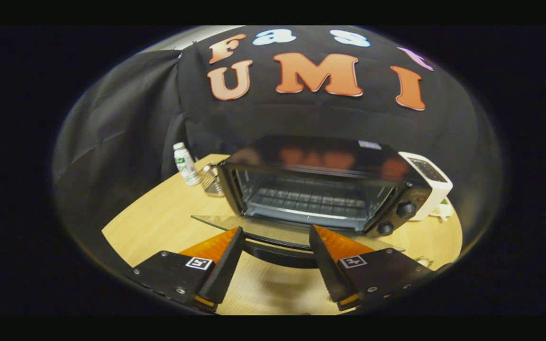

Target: Open the toaster oven, put the food inside, and close the toaster oven door.

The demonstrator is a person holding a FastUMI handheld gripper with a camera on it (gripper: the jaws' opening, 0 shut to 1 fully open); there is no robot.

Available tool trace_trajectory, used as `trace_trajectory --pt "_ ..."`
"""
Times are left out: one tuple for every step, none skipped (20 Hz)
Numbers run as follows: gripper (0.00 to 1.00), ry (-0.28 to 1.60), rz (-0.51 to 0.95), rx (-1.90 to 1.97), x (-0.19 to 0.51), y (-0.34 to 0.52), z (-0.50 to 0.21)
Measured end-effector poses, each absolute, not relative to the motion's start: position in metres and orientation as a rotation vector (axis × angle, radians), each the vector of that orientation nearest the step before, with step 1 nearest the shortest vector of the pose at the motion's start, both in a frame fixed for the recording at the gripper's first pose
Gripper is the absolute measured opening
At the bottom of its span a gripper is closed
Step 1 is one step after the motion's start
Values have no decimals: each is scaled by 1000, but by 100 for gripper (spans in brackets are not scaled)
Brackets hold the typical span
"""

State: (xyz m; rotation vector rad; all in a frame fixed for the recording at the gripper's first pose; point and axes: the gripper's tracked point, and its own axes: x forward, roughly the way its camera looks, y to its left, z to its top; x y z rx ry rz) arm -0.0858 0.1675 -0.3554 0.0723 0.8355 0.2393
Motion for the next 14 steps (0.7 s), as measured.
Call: trace_trajectory --pt "82 871 247 80 -96 169 -364" --pt "82 905 257 84 -106 170 -373" --pt "82 929 266 81 -113 172 -380" --pt "82 956 275 74 -120 175 -388" --pt "82 984 275 70 -126 176 -397" --pt "82 1012 273 65 -132 177 -406" --pt "82 1041 265 64 -135 178 -415" --pt "82 1062 265 63 -138 179 -420" --pt "82 1063 261 58 -135 180 -424" --pt "82 1065 263 52 -136 181 -427" --pt "82 1071 264 43 -134 180 -431" --pt "82 1084 263 41 -137 181 -434" --pt "82 1084 261 38 -136 180 -435" --pt "82 1072 261 31 -131 180 -435"
